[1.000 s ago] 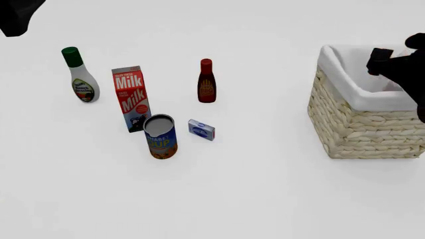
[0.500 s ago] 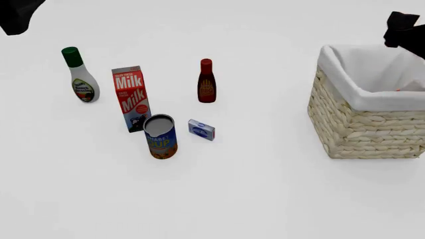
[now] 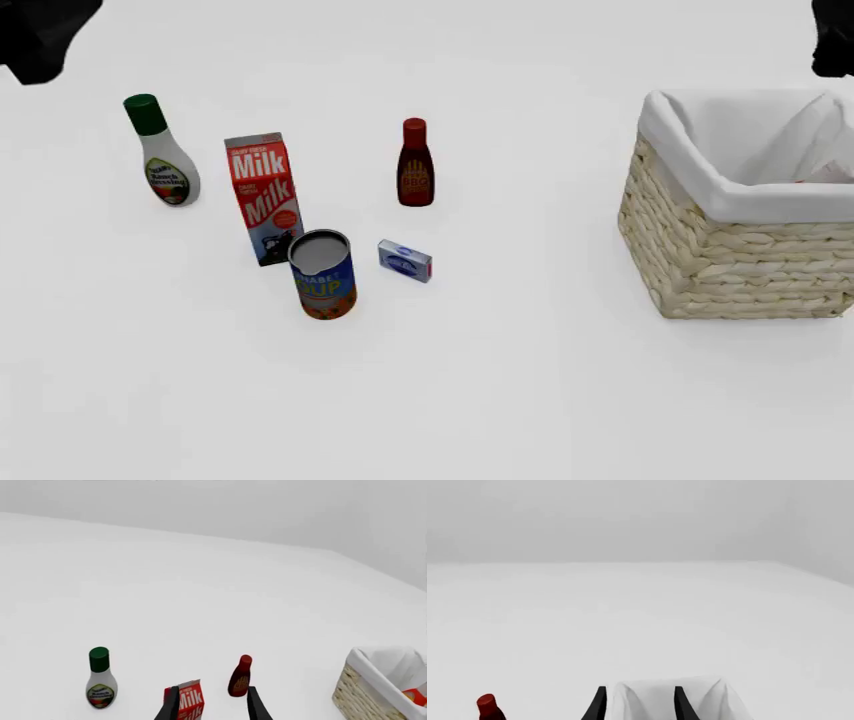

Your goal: Pick the ketchup and place it in the basket.

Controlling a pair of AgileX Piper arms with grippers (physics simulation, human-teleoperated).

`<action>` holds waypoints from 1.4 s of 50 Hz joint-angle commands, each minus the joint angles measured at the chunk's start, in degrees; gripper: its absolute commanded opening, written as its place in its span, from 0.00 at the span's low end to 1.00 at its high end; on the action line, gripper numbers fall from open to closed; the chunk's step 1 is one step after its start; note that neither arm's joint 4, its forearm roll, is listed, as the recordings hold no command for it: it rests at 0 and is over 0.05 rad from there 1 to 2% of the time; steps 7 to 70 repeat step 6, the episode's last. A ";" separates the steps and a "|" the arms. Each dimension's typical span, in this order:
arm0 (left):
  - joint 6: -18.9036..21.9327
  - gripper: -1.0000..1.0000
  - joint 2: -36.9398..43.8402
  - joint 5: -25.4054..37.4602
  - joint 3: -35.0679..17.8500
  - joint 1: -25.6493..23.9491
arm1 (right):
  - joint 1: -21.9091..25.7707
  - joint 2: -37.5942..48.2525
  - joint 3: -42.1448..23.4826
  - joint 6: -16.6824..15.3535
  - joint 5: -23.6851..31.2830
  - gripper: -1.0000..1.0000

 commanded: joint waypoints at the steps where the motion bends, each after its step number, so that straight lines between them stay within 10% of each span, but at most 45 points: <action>1: -0.60 1.00 -0.10 -2.14 1.19 -0.39 | 2.59 -10.77 5.30 -1.62 1.84 1.00; 6: -1.30 1.00 -0.58 -3.70 1.99 -0.84 | 8.89 -20.30 9.43 -1.13 3.86 1.00; 70: -1.30 1.00 -0.58 -3.70 1.99 -0.84 | 8.89 -20.30 9.43 -1.13 3.86 1.00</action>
